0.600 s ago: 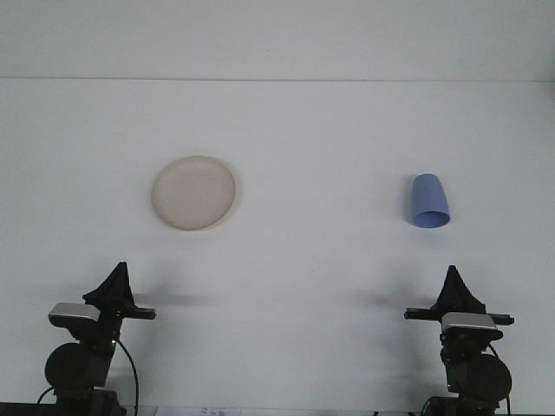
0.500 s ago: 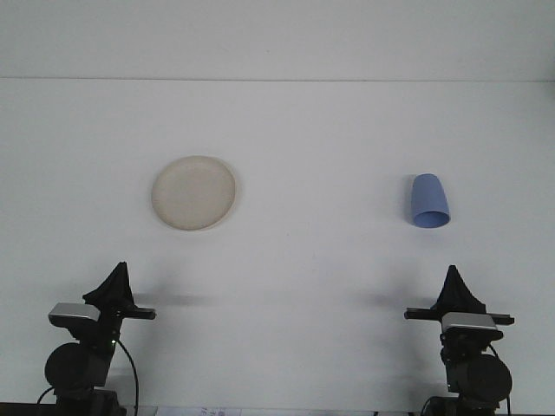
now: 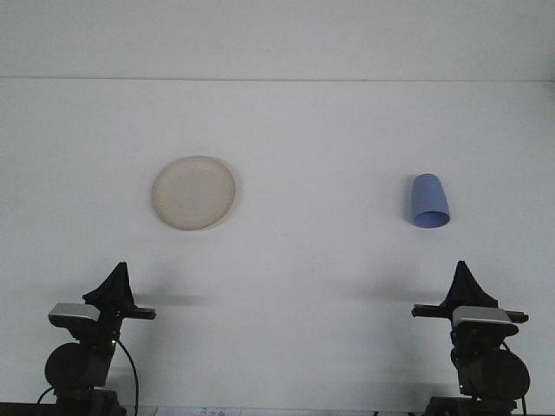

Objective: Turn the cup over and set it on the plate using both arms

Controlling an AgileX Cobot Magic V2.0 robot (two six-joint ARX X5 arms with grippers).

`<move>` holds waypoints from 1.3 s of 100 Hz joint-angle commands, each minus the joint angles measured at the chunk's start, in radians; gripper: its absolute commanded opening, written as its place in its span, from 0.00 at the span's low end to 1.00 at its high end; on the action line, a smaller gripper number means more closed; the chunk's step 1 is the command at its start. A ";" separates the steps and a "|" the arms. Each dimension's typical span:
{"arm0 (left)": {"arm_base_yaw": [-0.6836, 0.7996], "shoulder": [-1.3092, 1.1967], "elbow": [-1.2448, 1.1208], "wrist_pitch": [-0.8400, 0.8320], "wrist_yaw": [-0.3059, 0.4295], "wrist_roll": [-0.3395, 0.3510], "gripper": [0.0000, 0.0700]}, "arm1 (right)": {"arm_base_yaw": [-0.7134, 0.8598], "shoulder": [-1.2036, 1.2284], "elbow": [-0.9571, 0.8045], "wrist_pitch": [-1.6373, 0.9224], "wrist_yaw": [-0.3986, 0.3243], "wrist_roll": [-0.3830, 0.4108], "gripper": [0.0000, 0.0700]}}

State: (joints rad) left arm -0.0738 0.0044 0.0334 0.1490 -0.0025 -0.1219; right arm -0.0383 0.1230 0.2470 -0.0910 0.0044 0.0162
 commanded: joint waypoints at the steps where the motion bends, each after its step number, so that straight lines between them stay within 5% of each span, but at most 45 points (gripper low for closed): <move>1: 0.002 -0.001 -0.019 0.010 0.002 -0.003 0.02 | 0.002 0.070 0.071 -0.064 0.002 0.006 0.01; 10: 0.002 -0.001 -0.019 0.010 0.002 -0.003 0.02 | 0.002 0.166 0.150 -0.097 -0.005 0.006 0.13; 21: 0.002 -0.001 -0.019 0.010 0.002 -0.003 0.02 | 0.002 0.272 0.217 -0.095 -0.004 0.015 0.61; 25: 0.002 -0.001 -0.019 0.010 0.002 -0.003 0.02 | 0.002 0.309 0.230 -0.087 -0.003 0.014 0.71; 60: 0.002 -0.001 -0.019 0.010 0.002 -0.003 0.02 | 0.006 0.615 0.230 0.014 -0.033 0.042 0.71; 130: 0.002 -0.001 -0.019 0.010 0.002 -0.003 0.02 | 0.028 1.334 0.237 0.678 -0.034 0.075 0.71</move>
State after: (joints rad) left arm -0.0738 0.0044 0.0334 0.1486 -0.0025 -0.1219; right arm -0.0128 1.4128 0.4759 0.5377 -0.0273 0.0807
